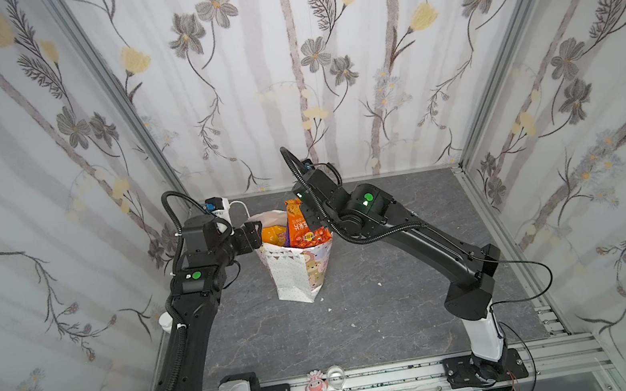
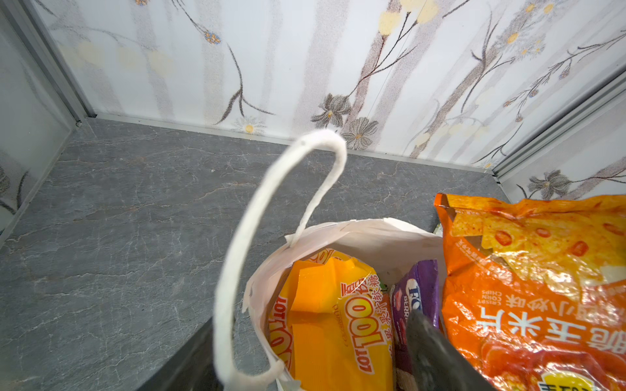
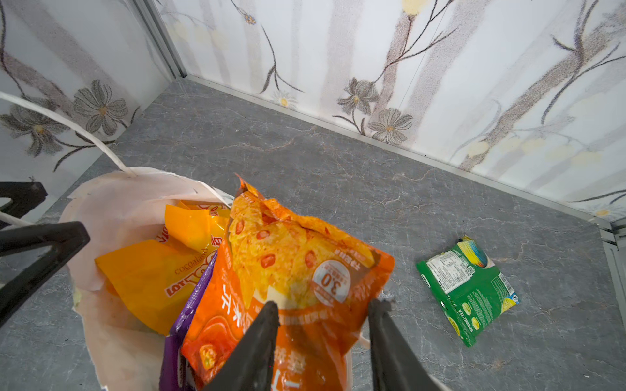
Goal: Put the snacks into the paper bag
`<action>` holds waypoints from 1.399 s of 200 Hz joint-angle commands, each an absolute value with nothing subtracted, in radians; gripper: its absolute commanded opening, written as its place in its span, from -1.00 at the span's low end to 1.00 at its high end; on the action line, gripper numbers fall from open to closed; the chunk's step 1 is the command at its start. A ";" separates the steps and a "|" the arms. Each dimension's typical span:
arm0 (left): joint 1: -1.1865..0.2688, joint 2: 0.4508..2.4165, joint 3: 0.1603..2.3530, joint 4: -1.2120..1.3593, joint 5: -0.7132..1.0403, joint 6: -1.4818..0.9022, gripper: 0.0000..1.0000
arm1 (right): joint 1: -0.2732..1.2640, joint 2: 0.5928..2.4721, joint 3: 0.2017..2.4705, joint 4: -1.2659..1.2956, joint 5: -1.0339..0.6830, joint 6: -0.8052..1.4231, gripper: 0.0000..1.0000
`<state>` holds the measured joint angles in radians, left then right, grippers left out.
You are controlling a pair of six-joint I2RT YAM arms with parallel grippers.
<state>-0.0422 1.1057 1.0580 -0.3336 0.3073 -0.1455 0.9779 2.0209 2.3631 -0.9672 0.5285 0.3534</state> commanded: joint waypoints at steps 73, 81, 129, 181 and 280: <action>-0.041 1.103 1.060 -0.324 0.290 -0.132 0.60 | 0.963 2.048 2.362 -0.775 0.245 0.291 -0.90; -0.041 1.103 1.060 -0.324 0.289 -0.131 0.59 | 0.963 2.053 2.362 -0.777 0.239 0.291 -0.90; -0.041 1.092 1.056 -0.316 0.279 -0.133 0.59 | 0.968 2.031 2.362 -0.818 0.402 0.288 -0.48; -0.042 1.097 1.059 -0.321 0.281 -0.130 0.60 | 0.928 2.016 2.360 -0.800 0.431 0.271 -0.06; -0.041 1.095 1.059 -0.325 0.279 -0.127 0.60 | 0.865 2.103 2.360 -0.709 0.116 0.239 -0.34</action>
<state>-0.0425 1.0966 1.0580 -0.3340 0.2817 -0.1349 0.8722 2.0903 2.3615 -0.7547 0.1947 0.2409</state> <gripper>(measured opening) 0.802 0.386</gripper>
